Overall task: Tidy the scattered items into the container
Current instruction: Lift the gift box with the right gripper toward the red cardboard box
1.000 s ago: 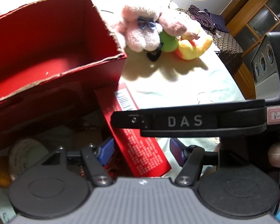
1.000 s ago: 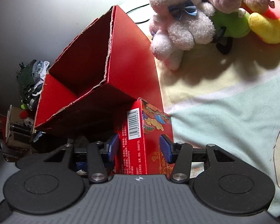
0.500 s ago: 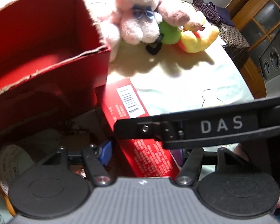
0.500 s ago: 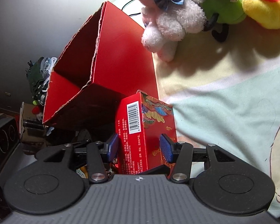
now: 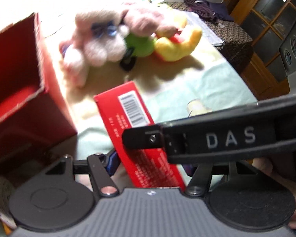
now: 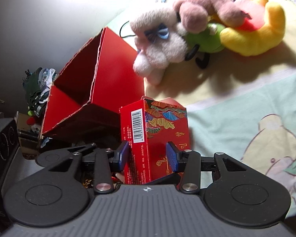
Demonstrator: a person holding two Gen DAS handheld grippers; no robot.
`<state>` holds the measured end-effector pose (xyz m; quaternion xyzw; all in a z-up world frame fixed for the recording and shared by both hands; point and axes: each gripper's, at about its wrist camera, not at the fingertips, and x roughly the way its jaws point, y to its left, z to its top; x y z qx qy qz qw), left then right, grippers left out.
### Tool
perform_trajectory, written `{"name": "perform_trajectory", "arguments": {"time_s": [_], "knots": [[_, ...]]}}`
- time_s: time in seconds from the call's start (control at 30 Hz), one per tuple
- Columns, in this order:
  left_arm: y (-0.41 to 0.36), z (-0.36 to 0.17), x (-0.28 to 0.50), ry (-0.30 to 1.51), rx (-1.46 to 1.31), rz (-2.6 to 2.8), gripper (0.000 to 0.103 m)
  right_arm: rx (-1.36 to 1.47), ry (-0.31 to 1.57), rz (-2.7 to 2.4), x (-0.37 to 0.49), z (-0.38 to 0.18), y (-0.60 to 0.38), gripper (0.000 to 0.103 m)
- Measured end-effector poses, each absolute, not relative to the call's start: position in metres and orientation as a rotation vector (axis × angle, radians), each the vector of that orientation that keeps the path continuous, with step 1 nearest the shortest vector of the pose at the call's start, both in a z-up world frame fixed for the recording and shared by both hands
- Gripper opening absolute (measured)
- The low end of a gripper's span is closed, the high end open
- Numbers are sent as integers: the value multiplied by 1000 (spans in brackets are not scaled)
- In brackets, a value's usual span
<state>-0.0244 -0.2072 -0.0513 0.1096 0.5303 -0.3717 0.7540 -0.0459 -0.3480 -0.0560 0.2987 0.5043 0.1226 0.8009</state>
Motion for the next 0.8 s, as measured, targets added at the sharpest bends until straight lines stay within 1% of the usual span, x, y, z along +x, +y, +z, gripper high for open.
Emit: {"name": "perform_trajectory", "arguments": {"time_s": [0.1,0.4,0.6,0.8], "knots": [[-219,-36,-20,1113,229,-815,62,654,1038,260,-49,-45,-357,45],[-231,12,-6,978,201,-761,63,553,903,321,-25,0,-360,45],[-216,49,11,891,184,-678,63,455,822,421,0,35,-351,45],[-186,68,32,842,176,-587,63,387,783,518,28,55,-321,46]]}}
